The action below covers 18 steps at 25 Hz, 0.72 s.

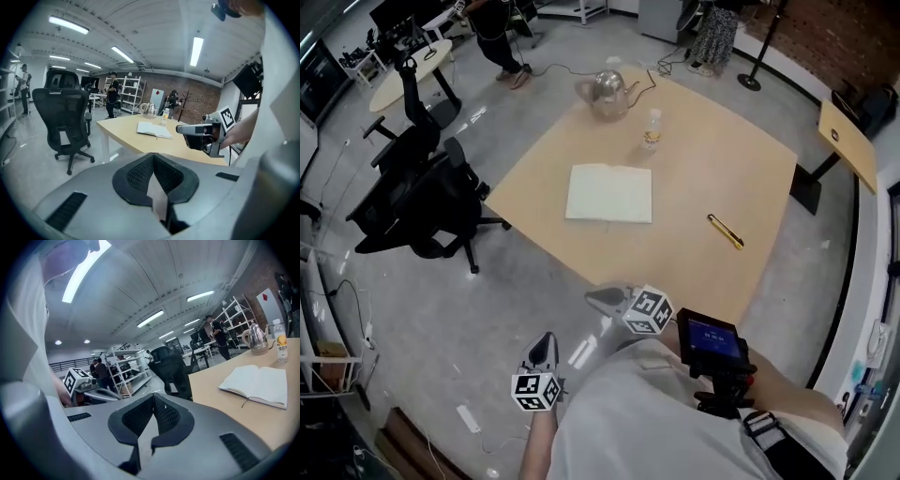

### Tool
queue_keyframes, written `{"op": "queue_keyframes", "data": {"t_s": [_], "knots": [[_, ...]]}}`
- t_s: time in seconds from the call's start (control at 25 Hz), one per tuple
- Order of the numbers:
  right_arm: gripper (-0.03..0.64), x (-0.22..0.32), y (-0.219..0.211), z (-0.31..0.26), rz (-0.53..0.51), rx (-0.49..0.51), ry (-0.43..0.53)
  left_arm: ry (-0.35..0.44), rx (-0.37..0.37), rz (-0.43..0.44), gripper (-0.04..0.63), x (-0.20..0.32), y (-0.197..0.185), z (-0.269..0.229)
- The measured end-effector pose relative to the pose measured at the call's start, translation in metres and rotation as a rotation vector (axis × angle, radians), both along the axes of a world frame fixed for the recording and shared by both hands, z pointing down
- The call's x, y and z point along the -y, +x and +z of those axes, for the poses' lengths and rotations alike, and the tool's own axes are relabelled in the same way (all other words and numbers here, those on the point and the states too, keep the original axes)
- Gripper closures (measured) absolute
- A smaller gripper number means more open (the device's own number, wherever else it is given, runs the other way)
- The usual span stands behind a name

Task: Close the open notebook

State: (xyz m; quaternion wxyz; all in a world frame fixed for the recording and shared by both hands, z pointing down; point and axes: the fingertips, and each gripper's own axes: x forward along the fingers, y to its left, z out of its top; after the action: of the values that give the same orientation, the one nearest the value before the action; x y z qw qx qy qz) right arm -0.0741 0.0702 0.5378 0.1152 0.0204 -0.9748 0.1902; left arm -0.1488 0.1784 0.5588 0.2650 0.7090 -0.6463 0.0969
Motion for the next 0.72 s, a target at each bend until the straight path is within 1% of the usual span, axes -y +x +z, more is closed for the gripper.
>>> {"op": "queue_keyframes", "data": {"t_s": [0.16, 0.32, 0.48, 0.64, 0.72], "knots": [[0.601, 0.027, 0.024, 0.014, 0.11, -0.027, -0.031, -0.012, -0.011, 0.087, 0.591, 0.034, 0.007, 0.004], [0.601, 0.06, 0.025, -0.001, 0.136, -0.016, -0.019, 0.001, 0.006, 0.129, 0.591, 0.072, 0.003, -0.011], [0.601, 0.077, 0.043, 0.003, 0.21, -0.016, -0.034, -0.02, 0.007, 0.21, 0.591, 0.093, 0.014, -0.006], [0.601, 0.088, 0.052, 0.002, 0.267, -0.018, -0.039, -0.019, 0.011, 0.279, 0.591, 0.116, 0.019, -0.007], [0.601, 0.094, 0.059, 0.002, 0.305, -0.024, -0.042, -0.019, 0.001, 0.325, 0.591, 0.127, 0.026, -0.006]]}}
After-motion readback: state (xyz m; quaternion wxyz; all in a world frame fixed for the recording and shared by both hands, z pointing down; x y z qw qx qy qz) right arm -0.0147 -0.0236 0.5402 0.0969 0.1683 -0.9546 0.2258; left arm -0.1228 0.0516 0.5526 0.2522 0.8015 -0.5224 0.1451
